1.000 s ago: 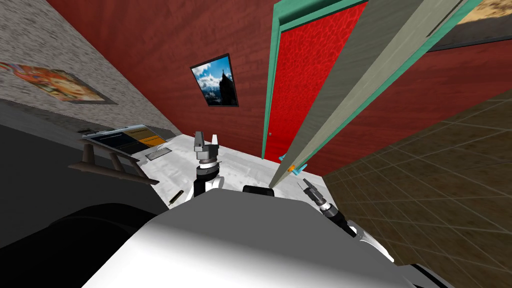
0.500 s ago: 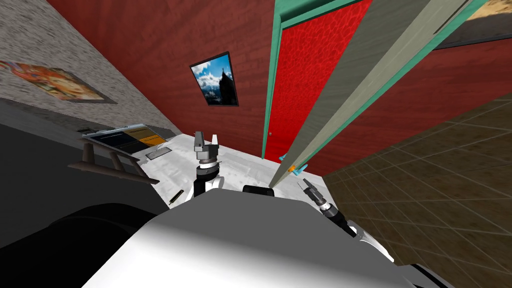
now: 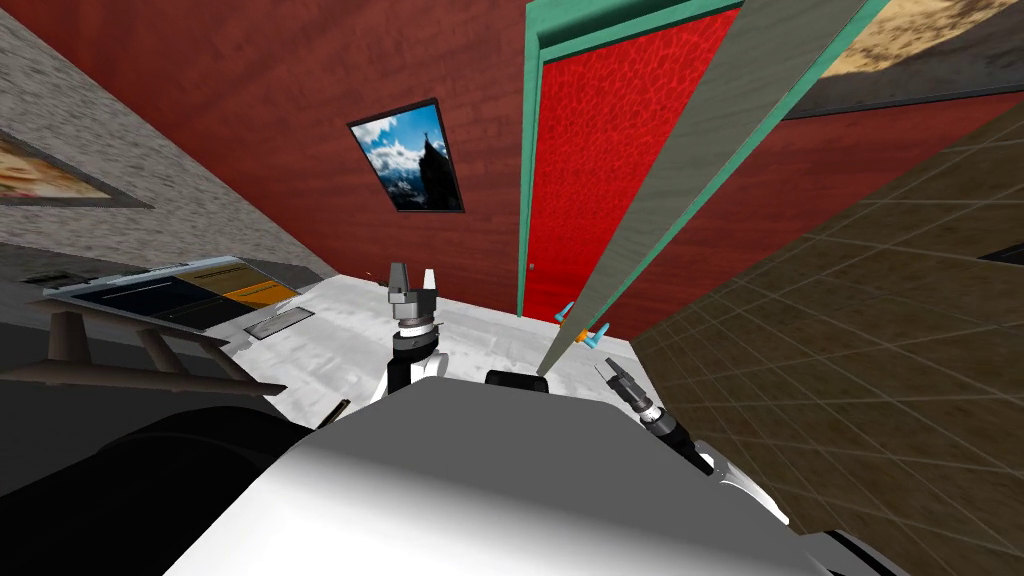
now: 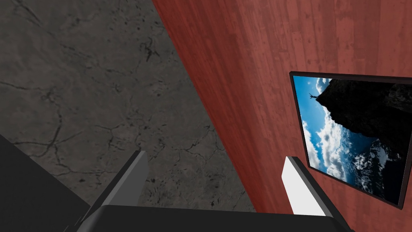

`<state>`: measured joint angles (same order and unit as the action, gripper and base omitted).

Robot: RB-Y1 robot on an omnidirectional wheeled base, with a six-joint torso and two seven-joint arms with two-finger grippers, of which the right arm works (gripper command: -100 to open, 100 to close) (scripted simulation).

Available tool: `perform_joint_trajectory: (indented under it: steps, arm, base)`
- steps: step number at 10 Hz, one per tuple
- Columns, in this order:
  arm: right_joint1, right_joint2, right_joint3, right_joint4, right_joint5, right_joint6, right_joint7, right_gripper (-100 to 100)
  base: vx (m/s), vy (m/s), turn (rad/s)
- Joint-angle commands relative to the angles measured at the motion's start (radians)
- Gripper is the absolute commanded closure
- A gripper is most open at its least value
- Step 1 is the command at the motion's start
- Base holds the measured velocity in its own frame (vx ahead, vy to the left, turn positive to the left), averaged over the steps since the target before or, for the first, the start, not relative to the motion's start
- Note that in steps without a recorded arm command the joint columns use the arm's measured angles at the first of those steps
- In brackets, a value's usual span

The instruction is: Pull the door open

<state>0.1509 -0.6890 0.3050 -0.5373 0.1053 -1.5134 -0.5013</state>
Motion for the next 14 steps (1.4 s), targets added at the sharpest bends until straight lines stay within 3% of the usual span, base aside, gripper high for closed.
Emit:
perform_joint_trajectory:
  steps: [1,10,14]
  arm:
    - [-0.004,-0.002,0.004,0.009,0.003,-0.011,-0.001,-100]
    - [-0.004,-0.002,0.004,0.009,0.003,-0.011,-0.001,-100]
    - [-0.009,-0.007,0.012,0.01,0.011,-0.021,-0.007,-100]
  base:
    - [-0.036,-0.03,-0.115]
    - [-0.004,-0.005,0.001]
    - [-0.021,-0.024,-0.207]
